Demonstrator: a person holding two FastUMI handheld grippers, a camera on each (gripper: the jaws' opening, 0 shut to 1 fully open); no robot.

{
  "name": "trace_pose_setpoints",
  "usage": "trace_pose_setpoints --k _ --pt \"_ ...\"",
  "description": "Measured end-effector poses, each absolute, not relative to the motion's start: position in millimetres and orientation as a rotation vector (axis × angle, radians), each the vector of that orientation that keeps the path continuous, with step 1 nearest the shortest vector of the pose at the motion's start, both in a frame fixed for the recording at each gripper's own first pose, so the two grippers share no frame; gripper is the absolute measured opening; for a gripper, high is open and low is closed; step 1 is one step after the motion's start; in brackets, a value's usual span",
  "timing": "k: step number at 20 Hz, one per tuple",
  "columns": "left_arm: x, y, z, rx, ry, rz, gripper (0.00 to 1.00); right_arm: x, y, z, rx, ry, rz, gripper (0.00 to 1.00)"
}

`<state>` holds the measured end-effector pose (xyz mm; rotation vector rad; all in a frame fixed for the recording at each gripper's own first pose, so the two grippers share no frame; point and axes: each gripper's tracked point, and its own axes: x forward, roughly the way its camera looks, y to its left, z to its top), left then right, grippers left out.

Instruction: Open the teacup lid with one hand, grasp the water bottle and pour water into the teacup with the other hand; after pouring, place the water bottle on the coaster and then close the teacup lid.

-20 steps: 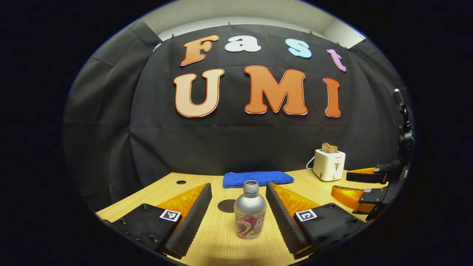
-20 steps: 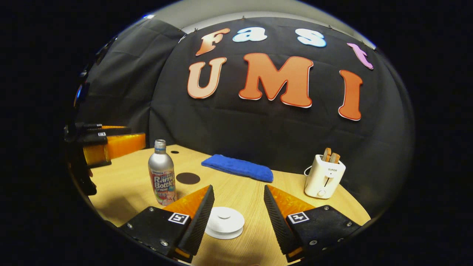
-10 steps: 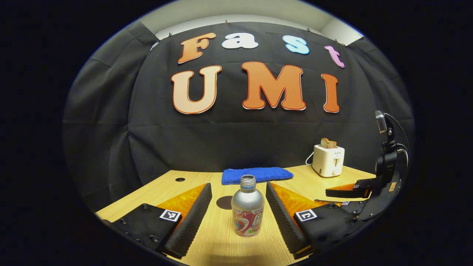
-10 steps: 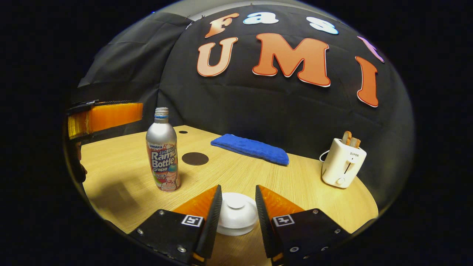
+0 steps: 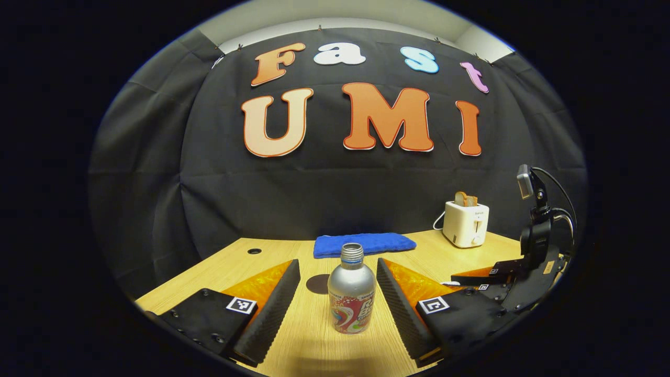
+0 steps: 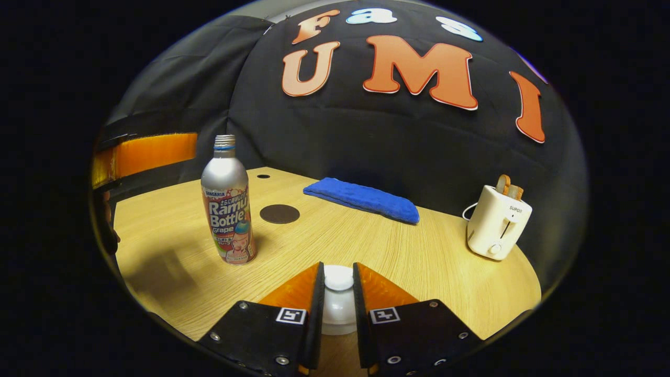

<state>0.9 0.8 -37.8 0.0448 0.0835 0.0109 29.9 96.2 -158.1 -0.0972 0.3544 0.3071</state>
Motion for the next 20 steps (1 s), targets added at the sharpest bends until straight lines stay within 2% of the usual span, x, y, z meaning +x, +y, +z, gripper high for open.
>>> trace_pose_setpoints --k 1,2,3,4,9,10,11,15,16,17,19,20 --pt "1 0 -39 0.039 0.086 0.007 0.97 30 95 -159 -0.094 0.357 0.308 0.3" --pt "1 0 -42 0.035 0.09 0.003 0.97 29 97 -158 -0.091 0.356 0.31 0.26" --pt "1 0 -44 0.031 0.098 0.001 0.97 29 97 -157 -0.083 0.357 0.311 0.29" --pt "2 -1 -49 0.027 0.105 -0.001 0.97 30 97 -159 -0.071 0.36 0.315 0.24" --pt "6 -2 -70 0.006 0.151 -0.017 0.97 31 91 -137 -0.012 0.307 0.305 0.24" --pt "9 -2 -76 0.005 0.158 -0.022 0.94 29 89 -134 -0.003 0.299 0.302 0.23" --pt "10 -3 -82 0.005 0.173 -0.026 0.97 28 84 -128 0.003 0.285 0.294 0.23" --pt "18 -10 -109 0.003 0.233 -0.036 0.97 24 62 -108 -0.005 0.242 0.257 0.24" --pt "19 -10 -115 0.004 0.248 -0.035 0.97 22 56 -104 -0.006 0.228 0.245 0.19" --pt "22 -10 -118 0.005 0.251 -0.034 0.97 20 51 -99 -0.005 0.219 0.238 0.23" --pt "23 -10 -126 0.009 0.266 -0.033 0.94 18 40 -94 0.0 0.204 0.222 0.23" --pt "27 -10 -134 0.012 0.283 -0.032 0.97 17 36 -92 -0.001 0.198 0.211 0.23"
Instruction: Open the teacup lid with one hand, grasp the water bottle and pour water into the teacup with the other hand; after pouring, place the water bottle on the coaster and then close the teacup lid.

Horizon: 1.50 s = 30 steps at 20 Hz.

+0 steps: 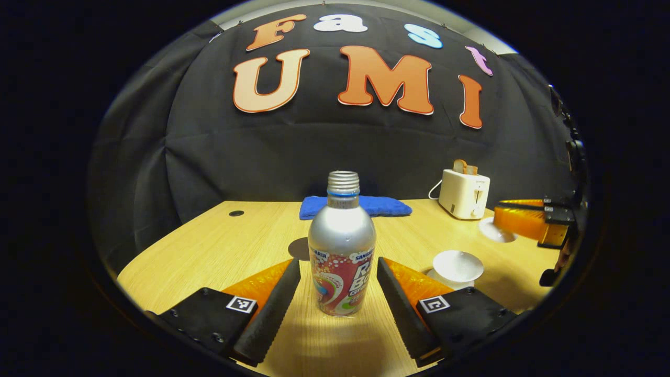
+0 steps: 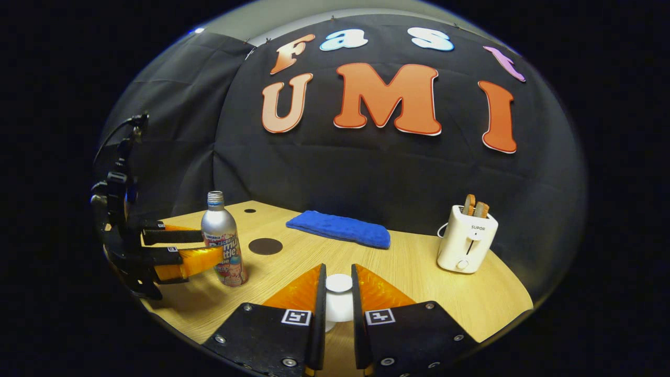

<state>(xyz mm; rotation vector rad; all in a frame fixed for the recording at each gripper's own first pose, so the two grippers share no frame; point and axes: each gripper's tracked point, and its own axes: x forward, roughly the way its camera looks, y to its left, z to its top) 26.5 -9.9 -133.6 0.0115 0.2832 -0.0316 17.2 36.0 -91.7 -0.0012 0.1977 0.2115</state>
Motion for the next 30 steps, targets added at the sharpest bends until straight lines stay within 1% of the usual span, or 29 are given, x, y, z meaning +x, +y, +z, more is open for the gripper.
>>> trace_pose_setpoints --k 2,3,4,5,8,9,11,12,13,14,16,18,19,20,21,22,23,24,25,26,29,30 --pt "33 -12 -146 0.012 0.308 -0.033 0.97 15 24 -87 0.002 0.187 0.187 0.23" --pt "36 -13 -150 0.014 0.317 -0.036 0.94 14 19 -86 0.006 0.185 0.179 0.23" --pt "37 -13 -155 0.021 0.33 -0.034 0.94 12 12 -86 0.011 0.182 0.167 0.23" --pt "38 -12 -159 0.032 0.344 -0.026 0.97 11 6 -87 0.011 0.185 0.157 0.23" --pt "42 -12 -163 0.041 0.358 -0.02 0.98 7 -15 -89 0.009 0.187 0.116 0.23" --pt "43 -12 -161 0.038 0.351 -0.015 0.92 5 -21 -88 0.014 0.185 0.107 0.23" --pt "47 -10 -162 0.05 0.362 0.006 0.88 1 -32 -92 0.025 0.189 0.086 0.23" --pt "48 -7 -160 0.067 0.362 0.018 0.83 -1 -38 -93 0.029 0.189 0.073 0.23" --pt "51 -3 -156 0.086 0.353 0.029 0.82 -3 -44 -93 0.034 0.188 0.063 0.23" --pt "53 -3 -152 0.109 0.345 0.035 0.86 -4 -47 -93 0.039 0.187 0.059 0.23" --pt "52 1 -146 0.189 0.339 0.056 0.81 -5 -57 -89 0.041 0.179 0.042 0.23" --pt "51 4 -137 0.273 0.325 0.072 0.81 -8 -65 -88 0.049 0.169 0.025 0.23" --pt "51 5 -133 0.317 0.324 0.077 0.87 -10 -70 -87 0.054 0.17 0.019 0.23" --pt "56 8 -129 0.368 0.321 0.088 0.81 -13 -73 -89 0.055 0.169 0.014 0.23" --pt "57 9 -126 0.42 0.313 0.094 0.82 -15 -78 -88 0.053 0.164 0.004 0.23" --pt "58 12 -123 0.473 0.304 0.101 0.84 -17 -81 -88 0.051 0.165 -0.002 0.23" --pt "59 11 -119 0.524 0.292 0.106 0.84 -19 -85 -87 0.052 0.161 -0.008 0.23" --pt "60 10 -114 0.577 0.282 0.117 0.82 -21 -87 -88 0.054 0.16 -0.013 0.23" --pt "62 10 -111 0.628 0.273 0.126 0.81 -23 -91 -88 0.058 0.16 -0.02 0.23" --pt "62 10 -108 0.675 0.267 0.131 0.87 -25 -95 -89 0.06 0.159 -0.028 0.23" --pt "65 8 -102 0.822 0.241 0.136 0.87 -30 -104 -90 0.071 0.152 -0.046 0.23" --pt "64 5 -100 0.871 0.231 0.139 0.84 -31 -106 -90 0.08 0.148 -0.05 0.23"
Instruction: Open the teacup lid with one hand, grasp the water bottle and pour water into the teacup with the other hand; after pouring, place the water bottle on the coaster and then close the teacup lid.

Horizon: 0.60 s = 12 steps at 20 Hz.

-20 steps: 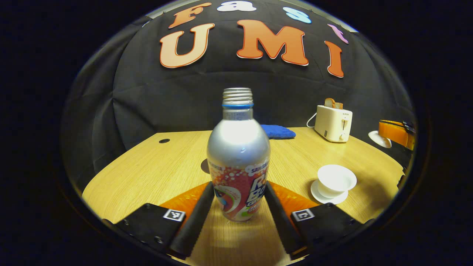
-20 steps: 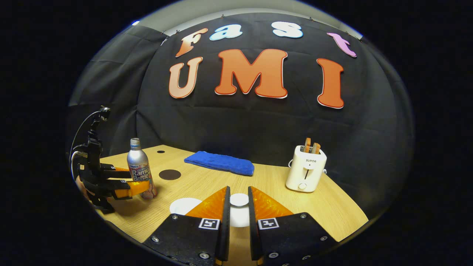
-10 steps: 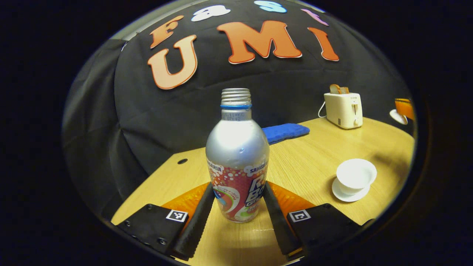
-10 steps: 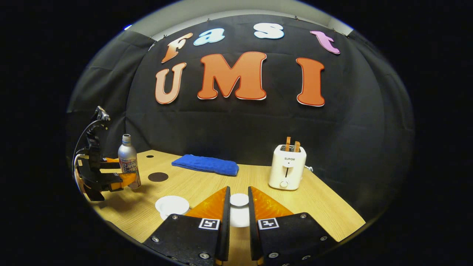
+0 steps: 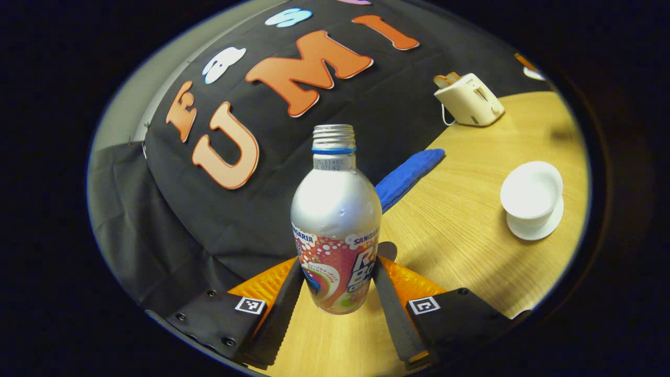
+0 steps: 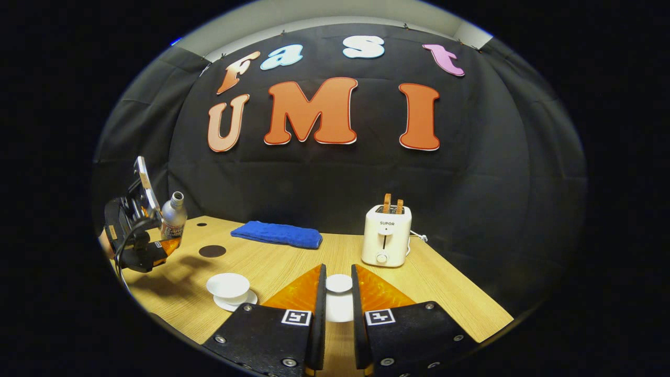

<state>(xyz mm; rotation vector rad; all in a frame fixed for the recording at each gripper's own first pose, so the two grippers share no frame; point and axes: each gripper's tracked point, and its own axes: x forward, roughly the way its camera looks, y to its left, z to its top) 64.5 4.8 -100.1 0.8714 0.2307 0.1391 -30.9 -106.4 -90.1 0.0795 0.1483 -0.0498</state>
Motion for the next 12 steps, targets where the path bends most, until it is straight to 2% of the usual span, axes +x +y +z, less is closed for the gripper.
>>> trace_pose_setpoints --k 3,4,5,12 --pt "71 -2 -102 0.991 0.209 0.126 0.84 -34 -115 -93 0.09 0.152 -0.064 0.23" --pt "70 -5 -102 1.029 0.207 0.128 0.81 -35 -117 -93 0.091 0.149 -0.069 0.23" --pt "71 -7 -101 1.063 0.201 0.123 0.83 -36 -119 -92 0.097 0.147 -0.072 0.23" --pt "70 -11 -97 1.277 0.173 0.114 0.83 -40 -126 -93 0.12 0.143 -0.077 0.23"
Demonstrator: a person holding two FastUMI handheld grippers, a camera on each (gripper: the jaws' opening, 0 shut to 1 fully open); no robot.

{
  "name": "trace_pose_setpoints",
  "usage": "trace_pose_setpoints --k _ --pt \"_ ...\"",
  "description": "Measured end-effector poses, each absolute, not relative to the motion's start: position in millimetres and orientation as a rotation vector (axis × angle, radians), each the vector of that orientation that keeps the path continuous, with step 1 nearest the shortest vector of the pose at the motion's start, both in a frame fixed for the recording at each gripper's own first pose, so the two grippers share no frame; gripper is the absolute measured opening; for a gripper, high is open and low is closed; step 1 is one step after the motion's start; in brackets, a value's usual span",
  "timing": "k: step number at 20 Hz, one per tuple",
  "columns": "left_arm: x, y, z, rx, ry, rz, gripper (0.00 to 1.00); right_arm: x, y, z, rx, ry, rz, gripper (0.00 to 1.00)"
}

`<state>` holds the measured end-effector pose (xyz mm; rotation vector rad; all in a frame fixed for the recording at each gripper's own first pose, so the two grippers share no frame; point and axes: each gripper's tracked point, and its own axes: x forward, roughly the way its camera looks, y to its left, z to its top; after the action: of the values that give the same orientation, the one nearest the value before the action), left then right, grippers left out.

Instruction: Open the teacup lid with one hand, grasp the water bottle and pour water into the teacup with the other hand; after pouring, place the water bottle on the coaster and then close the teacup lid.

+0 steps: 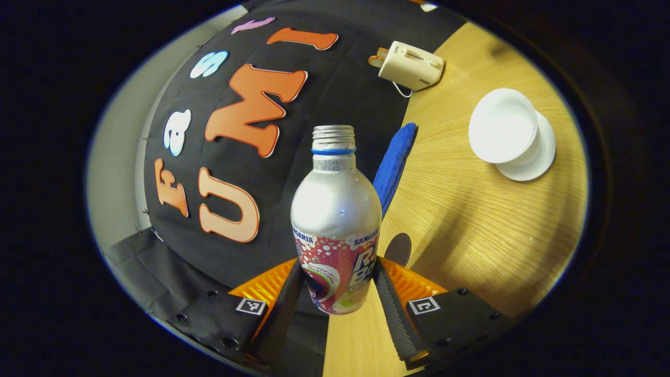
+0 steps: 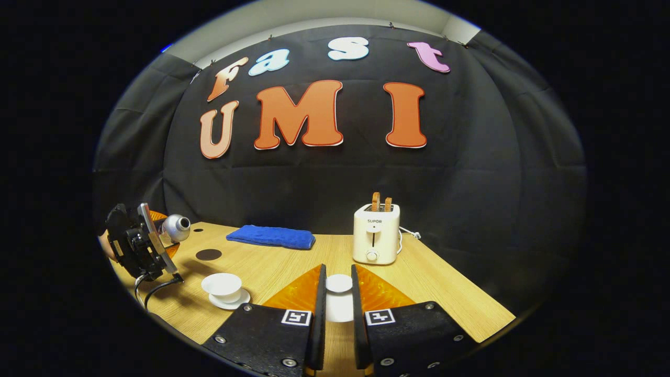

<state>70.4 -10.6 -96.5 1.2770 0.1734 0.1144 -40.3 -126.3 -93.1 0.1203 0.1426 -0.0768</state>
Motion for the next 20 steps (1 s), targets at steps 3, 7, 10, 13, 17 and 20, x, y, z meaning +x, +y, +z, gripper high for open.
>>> trace_pose_setpoints --k 3,7,10,13,17,20 --pt "72 -17 -91 1.353 0.154 0.104 0.83 -41 -130 -95 0.119 0.144 -0.082 0.23" --pt "74 -23 -86 1.442 0.133 0.089 0.83 -44 -133 -94 0.124 0.139 -0.081 0.23" --pt "74 -24 -85 1.498 0.128 0.079 0.83 -45 -135 -95 0.128 0.138 -0.079 0.23" --pt "73 -28 -84 1.561 0.119 0.075 0.83 -45 -135 -94 0.136 0.134 -0.074 0.23" --pt "78 -31 -78 1.641 0.104 0.06 0.8 -45 -135 -96 0.136 0.134 -0.072 0.23" --pt "78 -37 -75 1.689 0.09 0.052 0.8 -45 -134 -94 0.137 0.129 -0.067 0.23"
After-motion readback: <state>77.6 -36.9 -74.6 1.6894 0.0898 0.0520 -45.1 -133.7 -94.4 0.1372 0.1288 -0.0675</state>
